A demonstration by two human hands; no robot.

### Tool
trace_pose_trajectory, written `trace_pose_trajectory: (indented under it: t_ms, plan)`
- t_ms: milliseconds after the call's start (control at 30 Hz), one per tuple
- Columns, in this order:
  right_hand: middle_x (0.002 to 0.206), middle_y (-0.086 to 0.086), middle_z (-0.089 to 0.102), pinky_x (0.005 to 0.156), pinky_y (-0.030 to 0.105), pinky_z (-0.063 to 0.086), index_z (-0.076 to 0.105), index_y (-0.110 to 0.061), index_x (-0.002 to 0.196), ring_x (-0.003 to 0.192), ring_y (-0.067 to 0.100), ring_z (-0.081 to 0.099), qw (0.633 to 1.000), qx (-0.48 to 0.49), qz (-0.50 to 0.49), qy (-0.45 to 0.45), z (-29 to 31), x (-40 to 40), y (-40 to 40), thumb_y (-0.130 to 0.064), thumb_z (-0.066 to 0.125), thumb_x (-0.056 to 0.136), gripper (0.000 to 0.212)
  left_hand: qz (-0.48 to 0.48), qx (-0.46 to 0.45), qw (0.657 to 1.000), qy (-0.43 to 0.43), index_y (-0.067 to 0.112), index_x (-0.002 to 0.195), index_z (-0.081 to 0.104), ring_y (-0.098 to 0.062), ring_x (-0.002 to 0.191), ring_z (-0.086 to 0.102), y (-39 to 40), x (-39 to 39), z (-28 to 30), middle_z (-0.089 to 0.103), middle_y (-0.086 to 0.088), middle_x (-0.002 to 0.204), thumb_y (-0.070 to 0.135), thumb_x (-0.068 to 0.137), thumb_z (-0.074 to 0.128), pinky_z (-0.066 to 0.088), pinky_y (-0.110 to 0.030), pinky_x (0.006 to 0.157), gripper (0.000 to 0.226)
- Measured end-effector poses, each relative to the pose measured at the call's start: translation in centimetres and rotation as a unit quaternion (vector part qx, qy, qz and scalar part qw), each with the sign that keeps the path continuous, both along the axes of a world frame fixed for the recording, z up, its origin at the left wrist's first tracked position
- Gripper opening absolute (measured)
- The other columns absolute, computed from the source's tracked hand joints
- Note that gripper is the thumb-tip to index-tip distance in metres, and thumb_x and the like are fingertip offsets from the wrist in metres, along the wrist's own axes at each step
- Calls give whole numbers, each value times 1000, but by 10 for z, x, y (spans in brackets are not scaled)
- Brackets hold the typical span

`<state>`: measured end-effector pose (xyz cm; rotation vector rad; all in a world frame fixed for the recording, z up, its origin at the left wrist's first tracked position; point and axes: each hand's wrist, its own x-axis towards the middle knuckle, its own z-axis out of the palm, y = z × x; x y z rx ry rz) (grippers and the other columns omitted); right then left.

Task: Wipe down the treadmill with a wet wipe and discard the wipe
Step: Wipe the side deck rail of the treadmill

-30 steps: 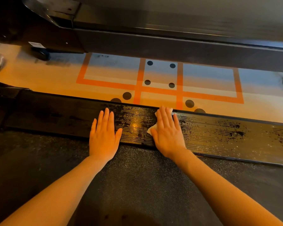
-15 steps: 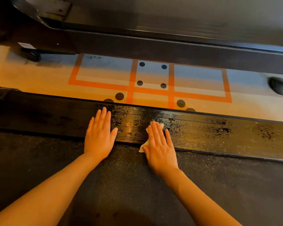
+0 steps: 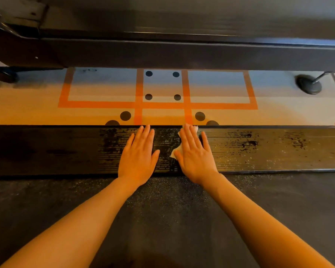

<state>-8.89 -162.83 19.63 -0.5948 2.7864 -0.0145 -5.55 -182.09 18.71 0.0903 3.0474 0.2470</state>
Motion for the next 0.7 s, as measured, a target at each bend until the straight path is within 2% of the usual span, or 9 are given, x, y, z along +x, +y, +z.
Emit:
trace_pose_trajectory:
  t_ms: [100,167,300,400,533,600,700]
  plan:
    - [164,10,-2,123,48,-3,7,-11,156,152,27,-6,999,-24,-10,21,-5,45,11,-47,14,101,66,-6,4,1000,7,9,154,21,-22,150,8,0,1,0,12,-9,163,43,100,31,9,-38,121,65]
    - [165,11,3,121,48,1,14,-9,157,152,27,-1,999,-22,-16,16,-7,62,15,-46,19,102,66,-6,0,1000,10,8,154,24,-23,150,12,1,0,0,15,-10,162,43,100,32,14,-40,121,64]
    - [164,8,-10,121,45,-11,3,-11,158,151,24,-14,999,-24,-38,5,-3,40,10,-50,13,101,69,-7,-2,1000,12,7,152,27,-24,149,16,-1,0,-1,19,-11,161,42,101,30,19,-42,120,62]
    - [162,7,-18,116,43,-17,-9,-13,155,148,23,-23,998,-16,-52,16,-1,2,6,-49,9,101,67,-4,-9,1000,10,8,153,26,-24,149,15,0,-1,-2,18,-11,161,44,100,25,16,-40,120,63]
    - [161,9,-21,117,44,-16,-19,-17,150,149,27,-20,996,-24,-85,27,-5,-13,1,-51,4,99,66,-2,-14,1000,12,7,152,26,-24,149,16,0,-1,-3,19,-10,161,46,99,21,16,-40,119,66]
    - [161,11,-15,120,46,-8,-9,-13,153,150,28,-15,993,-43,-107,33,-7,3,0,-49,7,99,67,-5,-4,1000,12,6,152,28,-25,149,17,0,-1,-3,20,-11,161,46,98,21,19,-42,119,67]
    - [164,13,4,123,44,2,12,-5,156,152,28,1,990,-63,-118,52,-7,44,3,-44,19,101,67,-9,1,1000,15,6,152,28,-25,149,17,0,0,-2,20,-12,161,45,98,21,21,-44,120,66]
